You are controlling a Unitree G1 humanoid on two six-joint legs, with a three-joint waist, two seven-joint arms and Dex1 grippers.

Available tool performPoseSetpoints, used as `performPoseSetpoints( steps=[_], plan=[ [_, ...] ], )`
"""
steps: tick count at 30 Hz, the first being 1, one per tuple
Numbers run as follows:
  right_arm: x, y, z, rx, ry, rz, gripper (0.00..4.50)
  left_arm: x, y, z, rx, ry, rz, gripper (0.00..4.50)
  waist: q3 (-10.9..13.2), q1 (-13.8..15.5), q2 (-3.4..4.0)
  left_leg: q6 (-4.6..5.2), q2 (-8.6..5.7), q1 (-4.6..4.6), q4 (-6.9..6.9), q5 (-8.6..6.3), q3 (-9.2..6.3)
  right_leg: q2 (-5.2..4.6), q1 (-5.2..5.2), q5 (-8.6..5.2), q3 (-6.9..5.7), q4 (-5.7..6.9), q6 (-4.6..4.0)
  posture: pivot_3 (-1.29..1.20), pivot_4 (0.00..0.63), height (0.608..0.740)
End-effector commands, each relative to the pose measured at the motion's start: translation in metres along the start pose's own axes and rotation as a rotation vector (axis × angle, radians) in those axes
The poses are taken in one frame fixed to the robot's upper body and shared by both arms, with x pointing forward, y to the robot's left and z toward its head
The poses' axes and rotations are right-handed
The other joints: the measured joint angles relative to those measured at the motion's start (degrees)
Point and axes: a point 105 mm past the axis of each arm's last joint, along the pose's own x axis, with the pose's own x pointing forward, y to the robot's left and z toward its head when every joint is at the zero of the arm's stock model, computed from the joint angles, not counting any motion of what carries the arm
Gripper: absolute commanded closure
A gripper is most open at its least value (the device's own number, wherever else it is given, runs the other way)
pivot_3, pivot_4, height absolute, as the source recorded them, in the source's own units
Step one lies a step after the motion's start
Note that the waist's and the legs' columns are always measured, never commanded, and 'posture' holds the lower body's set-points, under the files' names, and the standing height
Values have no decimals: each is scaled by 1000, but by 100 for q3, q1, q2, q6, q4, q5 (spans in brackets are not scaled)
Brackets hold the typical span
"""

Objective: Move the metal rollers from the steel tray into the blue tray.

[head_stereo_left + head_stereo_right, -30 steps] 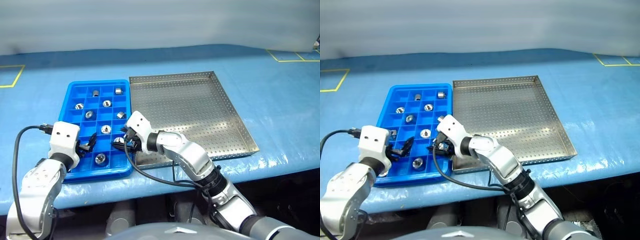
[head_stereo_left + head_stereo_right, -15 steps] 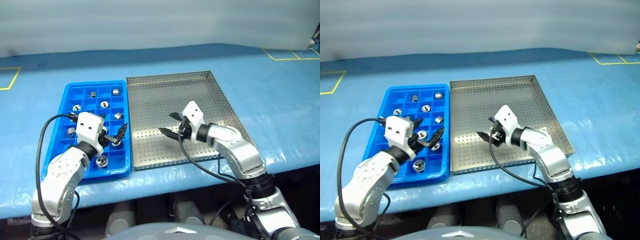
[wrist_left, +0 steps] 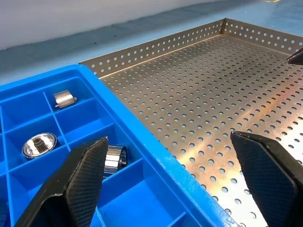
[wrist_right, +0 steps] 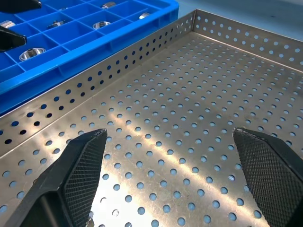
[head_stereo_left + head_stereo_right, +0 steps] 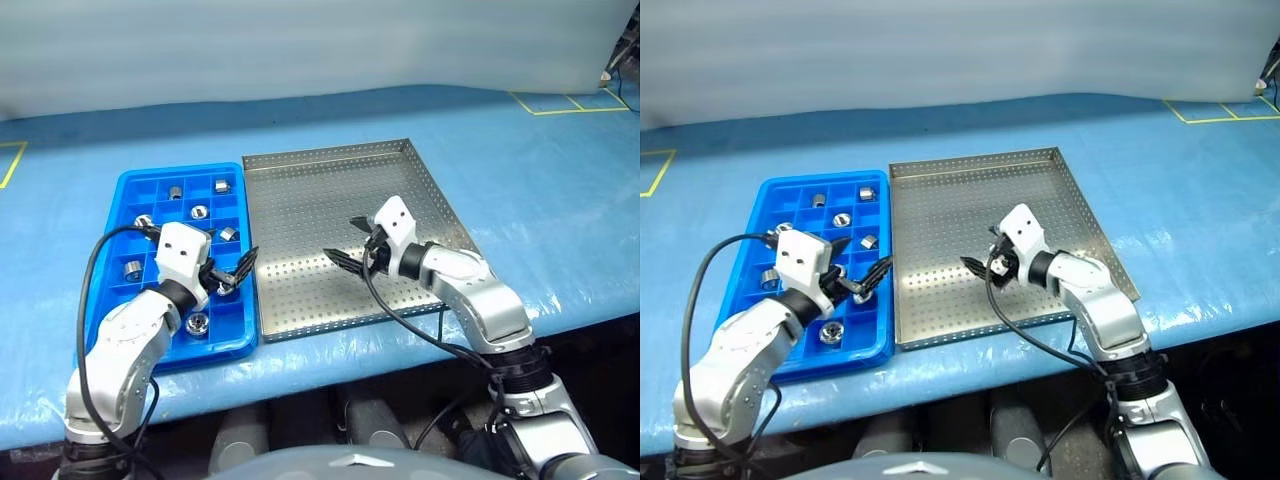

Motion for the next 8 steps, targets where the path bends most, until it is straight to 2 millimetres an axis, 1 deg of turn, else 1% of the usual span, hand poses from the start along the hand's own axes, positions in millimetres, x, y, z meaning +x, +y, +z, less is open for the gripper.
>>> performPoseSetpoints(
  steps=[1, 4, 8],
  plan=[
    [2, -2, 13, -47, -46, -4, 21, 1, -1, 4, 42, -8, 11, 0, 0, 3, 0, 0, 0, 0, 0, 0, 0, 0, 0, 0, 0, 0, 0, -68, 150, 740],
    [2, -2, 13, -48, -46, -8, 21, 0, -2, 0, 30, 1, 12, 0, 0, 5, 0, 0, 0, -1, -1, 0, -1, 0, 0, 1, 0, 0, 1, -83, 150, 740],
    [0, -1, 14, -47, -50, -9, 21, 0, -1, 1, 25, -3, 9, 0, 0, 1, 0, 0, 0, -2, -1, 0, -1, 0, -1, 1, 0, 0, 1, -97, 150, 740]
  ],
)
